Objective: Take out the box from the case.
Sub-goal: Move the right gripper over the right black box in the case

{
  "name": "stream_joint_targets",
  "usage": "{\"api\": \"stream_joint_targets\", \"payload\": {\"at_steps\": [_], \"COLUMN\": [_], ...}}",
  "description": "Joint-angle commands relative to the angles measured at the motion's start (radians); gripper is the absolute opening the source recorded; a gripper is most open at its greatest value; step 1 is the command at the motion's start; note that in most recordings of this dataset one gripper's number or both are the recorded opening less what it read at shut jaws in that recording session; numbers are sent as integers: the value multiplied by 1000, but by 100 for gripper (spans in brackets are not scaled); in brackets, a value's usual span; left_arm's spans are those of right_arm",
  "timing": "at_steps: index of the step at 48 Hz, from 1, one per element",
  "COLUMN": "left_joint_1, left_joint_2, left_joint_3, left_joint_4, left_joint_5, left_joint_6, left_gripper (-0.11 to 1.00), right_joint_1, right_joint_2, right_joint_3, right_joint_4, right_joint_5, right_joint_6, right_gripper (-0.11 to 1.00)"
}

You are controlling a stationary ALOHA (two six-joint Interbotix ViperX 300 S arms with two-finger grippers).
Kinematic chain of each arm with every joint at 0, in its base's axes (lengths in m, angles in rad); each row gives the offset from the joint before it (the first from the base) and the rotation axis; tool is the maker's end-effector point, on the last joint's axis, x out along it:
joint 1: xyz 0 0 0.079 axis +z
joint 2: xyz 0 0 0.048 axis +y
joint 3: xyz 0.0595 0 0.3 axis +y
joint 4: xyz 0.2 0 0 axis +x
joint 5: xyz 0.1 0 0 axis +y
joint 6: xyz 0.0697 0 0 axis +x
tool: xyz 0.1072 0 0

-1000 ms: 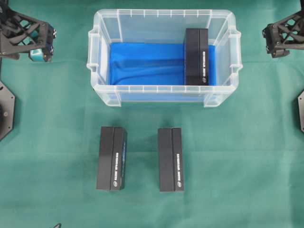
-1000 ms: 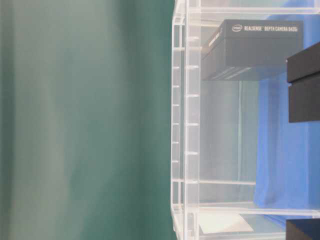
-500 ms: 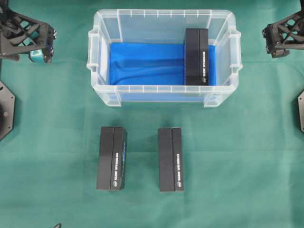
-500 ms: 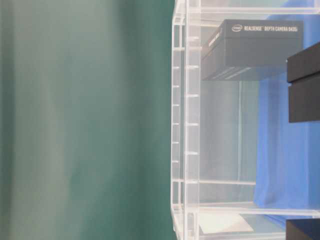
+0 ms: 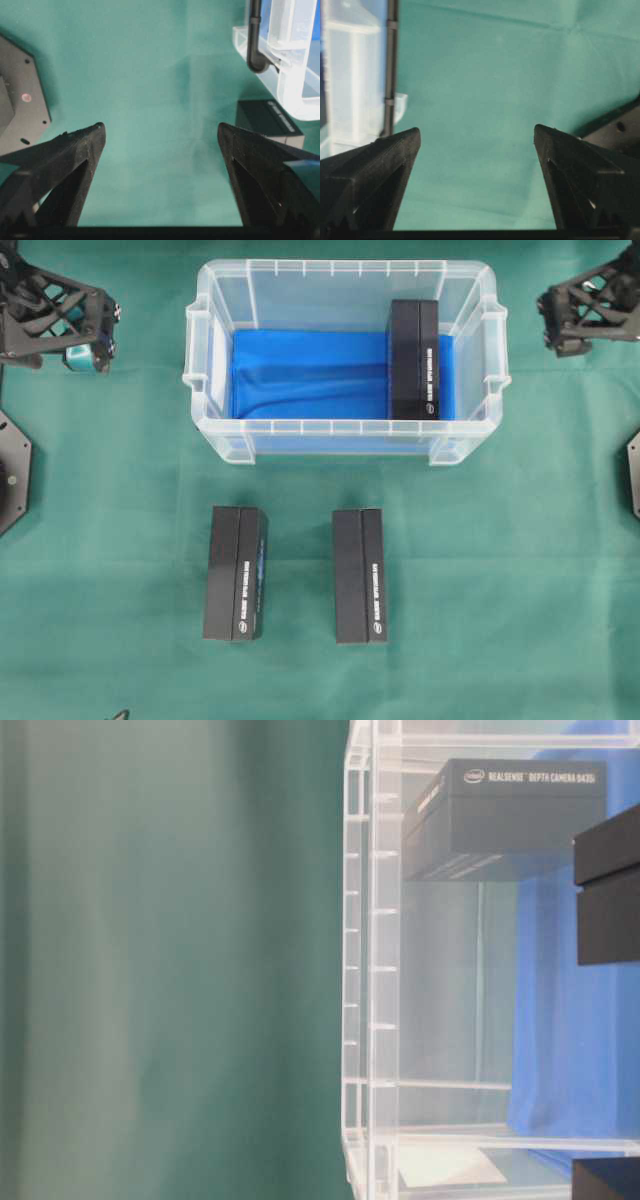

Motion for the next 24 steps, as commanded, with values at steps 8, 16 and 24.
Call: {"api": "stream_joint_targets", "payload": {"at_steps": [8,16,24], "left_joint_1": [3,3,3], "left_joint_2": [-12,-12,-12], "left_joint_3": [-11,-11,-11], "left_joint_4": [0,0,-2], "left_joint_5": [-5,-9,-17], "left_joint_6": [15,31,61], "left_gripper": [97,97,97], "right_joint_1": [43,74,106], "right_joint_2": [107,206,298], "right_joint_3": [-112,-201,-301], "right_joint_4": [3,2,-2], "right_joint_5": [-21,-28,-48], "right_joint_6": [15,37,64], "right_gripper": [90,90,91]}}
